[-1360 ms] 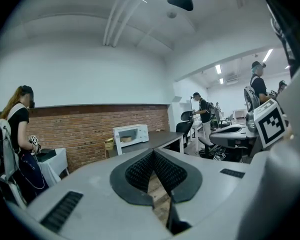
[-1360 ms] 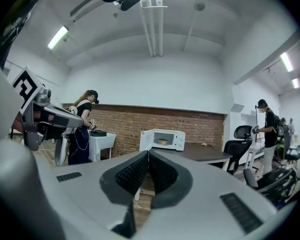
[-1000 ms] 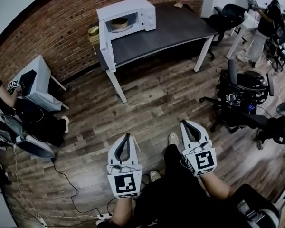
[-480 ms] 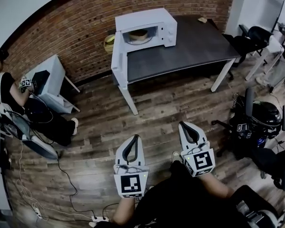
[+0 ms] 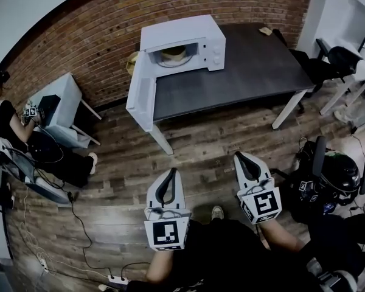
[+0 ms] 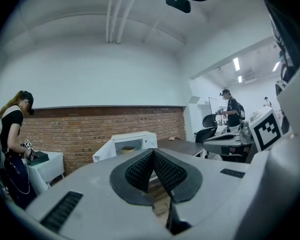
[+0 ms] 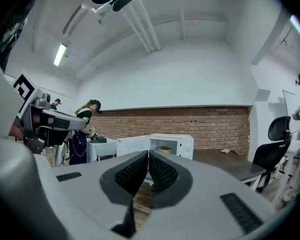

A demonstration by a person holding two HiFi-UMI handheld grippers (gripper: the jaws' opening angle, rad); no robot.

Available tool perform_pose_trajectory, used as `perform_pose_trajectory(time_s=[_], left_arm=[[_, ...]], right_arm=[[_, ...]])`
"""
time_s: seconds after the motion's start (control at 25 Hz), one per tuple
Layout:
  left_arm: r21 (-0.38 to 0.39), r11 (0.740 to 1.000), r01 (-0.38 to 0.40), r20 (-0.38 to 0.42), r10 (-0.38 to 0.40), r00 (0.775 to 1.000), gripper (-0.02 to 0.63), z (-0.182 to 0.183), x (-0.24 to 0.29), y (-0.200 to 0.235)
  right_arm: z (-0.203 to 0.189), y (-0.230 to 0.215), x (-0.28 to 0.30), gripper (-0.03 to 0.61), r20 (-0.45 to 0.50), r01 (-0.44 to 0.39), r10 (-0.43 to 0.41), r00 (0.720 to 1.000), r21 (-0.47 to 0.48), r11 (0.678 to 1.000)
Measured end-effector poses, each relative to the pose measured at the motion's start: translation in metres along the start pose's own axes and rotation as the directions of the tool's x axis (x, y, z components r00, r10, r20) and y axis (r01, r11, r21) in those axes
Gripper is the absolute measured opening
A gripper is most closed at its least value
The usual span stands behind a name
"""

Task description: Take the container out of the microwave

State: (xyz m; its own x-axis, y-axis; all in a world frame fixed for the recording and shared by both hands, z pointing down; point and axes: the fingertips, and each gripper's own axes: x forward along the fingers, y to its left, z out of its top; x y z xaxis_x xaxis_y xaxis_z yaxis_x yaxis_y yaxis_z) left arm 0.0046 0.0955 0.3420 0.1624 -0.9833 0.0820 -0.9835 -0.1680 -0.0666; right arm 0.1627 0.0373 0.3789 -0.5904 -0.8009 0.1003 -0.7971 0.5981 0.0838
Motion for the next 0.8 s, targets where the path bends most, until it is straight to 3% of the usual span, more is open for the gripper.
perform_pose_trajectory(time_s=[0.2, 0.4, 0.52, 0.64, 0.8], left_arm=[[-0.010, 0.998, -0.058, -0.031, 0.057, 0.998, 0.008, -0.012, 0.027, 0.011], [0.003, 0.999, -0.038, -0.034, 0.038, 0.999, 0.008, -0.015, 0.068, 0.022], [0.019, 1.000, -0.021, -0.003, 0.021, 1.000, 0.008, -0.009, 0.089, 0.019], [0.033, 0.999, 0.003, -0.019, -0.003, 1.000, 0.008, -0.017, 0.111, 0.026], [-0.021, 1.000, 0.024, -0.014, -0.024, 1.000, 0.008, -0.020, 0.148, 0.049]], right_arm=[[-0.008, -0.015, 0.020, 0.064, -0.026, -0.033, 0.033, 0.999, 0.001, 0.999], [0.007, -0.022, 0.044, 0.064, 0.005, -0.067, 0.068, 0.998, -0.071, 0.995], [0.002, -0.041, 0.056, 0.064, -0.011, -0.040, 0.040, 0.999, 0.004, 0.999], [0.000, -0.046, 0.079, 0.064, -0.014, -0.027, 0.027, 1.000, 0.008, 1.000], [0.002, -0.043, 0.116, 0.064, -0.059, -0.105, 0.110, 0.992, 0.069, 0.992]])
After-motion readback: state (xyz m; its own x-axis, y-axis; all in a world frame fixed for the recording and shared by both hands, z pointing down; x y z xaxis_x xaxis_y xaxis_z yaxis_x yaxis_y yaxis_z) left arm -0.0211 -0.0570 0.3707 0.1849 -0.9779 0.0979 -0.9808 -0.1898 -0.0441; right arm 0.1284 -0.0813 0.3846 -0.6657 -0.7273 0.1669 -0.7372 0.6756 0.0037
